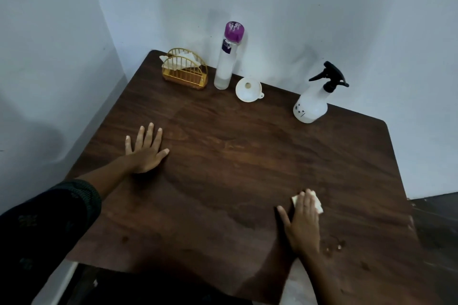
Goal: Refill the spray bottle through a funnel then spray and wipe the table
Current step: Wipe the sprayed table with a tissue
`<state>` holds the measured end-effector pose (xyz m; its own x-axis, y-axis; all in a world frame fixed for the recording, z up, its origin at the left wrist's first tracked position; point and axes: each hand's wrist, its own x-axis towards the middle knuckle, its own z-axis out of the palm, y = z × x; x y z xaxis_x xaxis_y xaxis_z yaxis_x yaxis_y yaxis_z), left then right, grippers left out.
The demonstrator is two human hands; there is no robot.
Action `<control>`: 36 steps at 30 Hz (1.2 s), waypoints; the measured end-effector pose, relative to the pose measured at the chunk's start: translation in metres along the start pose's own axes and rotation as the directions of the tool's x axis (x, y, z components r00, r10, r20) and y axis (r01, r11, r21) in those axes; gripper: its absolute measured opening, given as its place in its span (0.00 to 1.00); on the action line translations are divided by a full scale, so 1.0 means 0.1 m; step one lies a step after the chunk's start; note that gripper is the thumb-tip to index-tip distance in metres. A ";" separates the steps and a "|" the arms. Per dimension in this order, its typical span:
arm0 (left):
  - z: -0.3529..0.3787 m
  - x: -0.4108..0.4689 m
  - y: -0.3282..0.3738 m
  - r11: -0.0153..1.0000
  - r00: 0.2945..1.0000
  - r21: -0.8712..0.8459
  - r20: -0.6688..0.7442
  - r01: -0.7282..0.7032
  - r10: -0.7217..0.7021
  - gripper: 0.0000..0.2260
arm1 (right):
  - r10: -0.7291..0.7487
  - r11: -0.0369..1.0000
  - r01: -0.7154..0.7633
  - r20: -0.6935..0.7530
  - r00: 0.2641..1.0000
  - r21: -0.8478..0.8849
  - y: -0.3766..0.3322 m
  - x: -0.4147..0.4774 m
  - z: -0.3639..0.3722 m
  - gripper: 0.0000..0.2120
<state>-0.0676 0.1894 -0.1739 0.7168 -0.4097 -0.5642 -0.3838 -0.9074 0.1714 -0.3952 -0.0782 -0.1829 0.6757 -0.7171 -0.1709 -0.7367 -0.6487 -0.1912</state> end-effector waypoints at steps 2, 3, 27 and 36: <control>0.01 0.00 0.01 1.000 1.000 0.003 -0.009 0.003 -0.003 0.30 | 0.074 0.997 -0.073 -0.003 0.997 0.018 0.02 -0.18 0.05 0.50; 0.02 0.01 0.01 1.000 1.000 0.005 -0.017 0.007 -0.007 0.30 | 0.089 0.995 -0.089 0.001 0.996 0.033 -0.05 -0.27 0.09 0.51; 0.34 -0.19 0.53 0.969 0.900 -0.143 -0.417 -0.200 0.124 0.27 | 0.407 0.906 -0.406 0.013 0.913 0.124 0.51 -1.24 0.11 0.44; 0.52 -0.24 0.94 0.988 0.908 0.071 -0.391 -0.135 0.152 0.29 | 0.186 0.980 -0.188 0.026 0.982 0.066 0.31 -0.48 0.02 0.48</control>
<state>-0.1510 0.1188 -0.1865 0.8199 -0.5466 -0.1701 -0.5175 -0.8348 0.1878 -0.4505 -0.0631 -0.1822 0.5269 -0.8186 -0.2285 -0.8471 -0.4841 -0.2193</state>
